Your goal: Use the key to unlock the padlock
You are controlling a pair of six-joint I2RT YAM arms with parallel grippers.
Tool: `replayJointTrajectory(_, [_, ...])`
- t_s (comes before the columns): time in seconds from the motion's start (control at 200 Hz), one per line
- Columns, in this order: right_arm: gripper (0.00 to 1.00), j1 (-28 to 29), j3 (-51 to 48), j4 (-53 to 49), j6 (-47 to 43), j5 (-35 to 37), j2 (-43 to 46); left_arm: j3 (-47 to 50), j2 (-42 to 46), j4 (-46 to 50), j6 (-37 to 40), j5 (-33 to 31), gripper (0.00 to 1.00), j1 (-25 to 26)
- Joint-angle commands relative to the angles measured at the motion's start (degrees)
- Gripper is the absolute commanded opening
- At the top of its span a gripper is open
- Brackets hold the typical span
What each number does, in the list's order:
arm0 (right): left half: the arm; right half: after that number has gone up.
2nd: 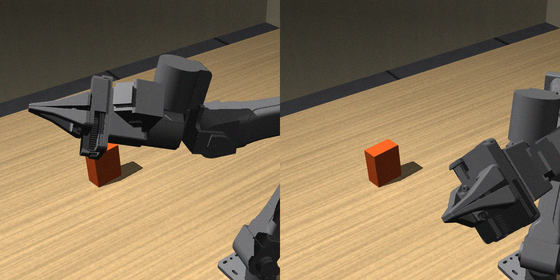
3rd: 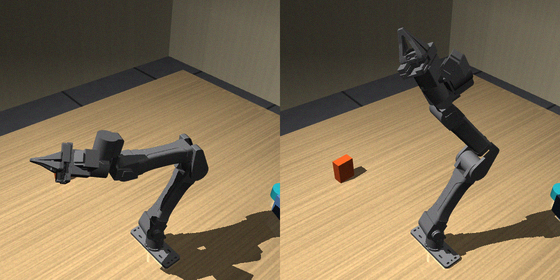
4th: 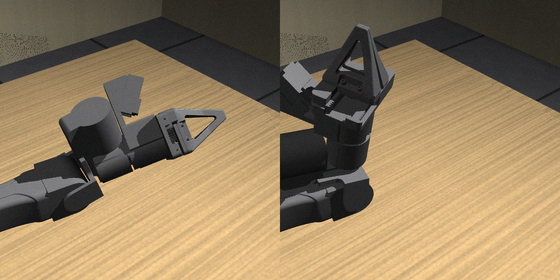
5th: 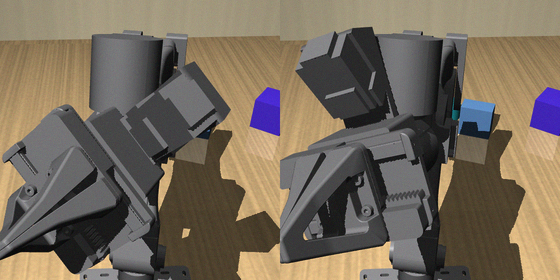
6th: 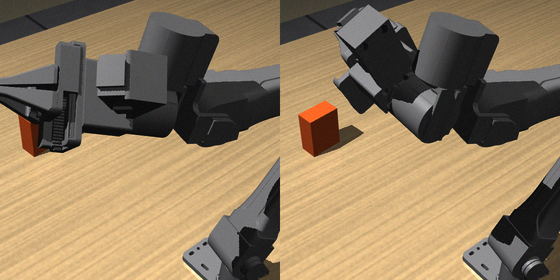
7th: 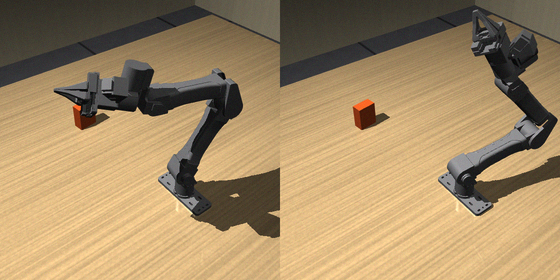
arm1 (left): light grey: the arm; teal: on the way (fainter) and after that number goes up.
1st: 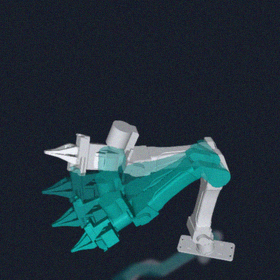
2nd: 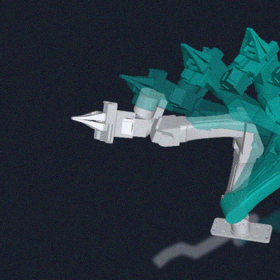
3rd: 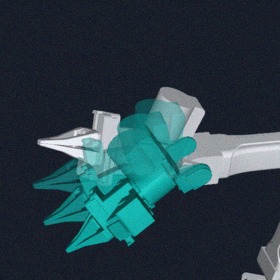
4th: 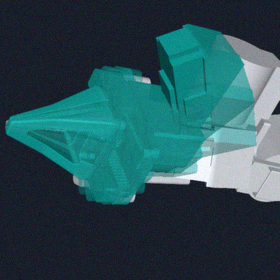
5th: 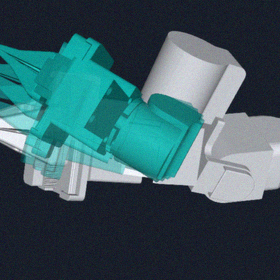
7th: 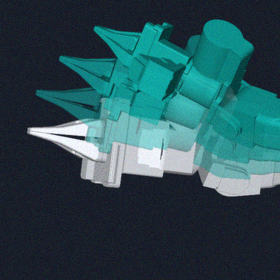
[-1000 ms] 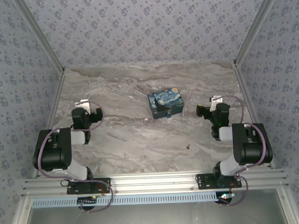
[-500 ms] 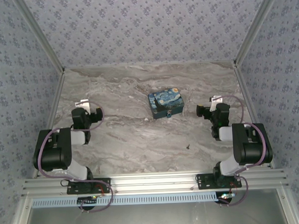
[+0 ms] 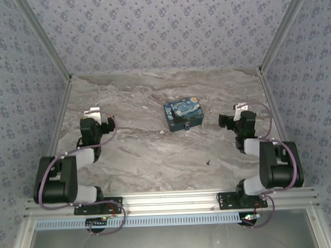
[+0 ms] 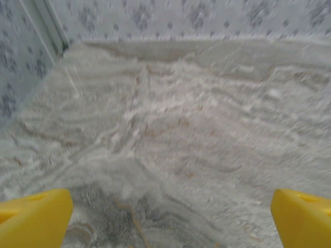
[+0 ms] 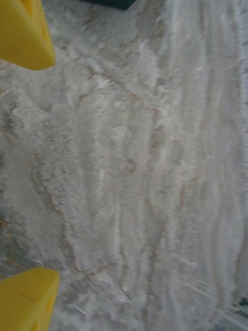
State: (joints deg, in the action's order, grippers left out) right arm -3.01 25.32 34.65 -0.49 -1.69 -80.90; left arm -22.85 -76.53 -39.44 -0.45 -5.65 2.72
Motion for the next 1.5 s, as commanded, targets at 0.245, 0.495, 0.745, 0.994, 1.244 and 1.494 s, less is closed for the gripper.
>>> replayJointTrajectory(0.245, [1.0, 5.8, 12.65, -41.5, 12.54, 3.69, 23.84, -8.37, 19.56, 26.3, -12.77, 3.97, 0.99, 4.74])
replayJointTrajectory(0.495, [0.97, 20.1, 18.44, -67.66, 27.11, 13.6, 30.03, -8.05, 27.39, 36.87, -27.83, 7.46, 0.99, 14.51])
replayJointTrajectory(0.745, [0.9, 34.15, 16.62, -82.37, 40.23, 17.15, 29.75, -2.96, 27.27, 32.81, -39.19, 3.7, 0.99, 29.86])
replayJointTrajectory(0.994, [0.74, 38.57, 11.53, -81.31, 44.48, 13.85, 26.24, -5.79, 18.37, 31.19, -39.0, 3.22, 0.99, 36.39])
replayJointTrajectory(1.244, [0.61, 43.55, 10.8, -78.22, 44.8, 14.09, 17.72, -8.59, 12.85, 29.9, -39.11, 4.42, 0.99, 37.97])
replayJointTrajectory(1.494, [0.51, 45.06, 10.74, -74.53, 43.65, 13.7, 11.21, -8.7, 11.84, 29.9, -39.77, 4.33, 0.99, 38.49])
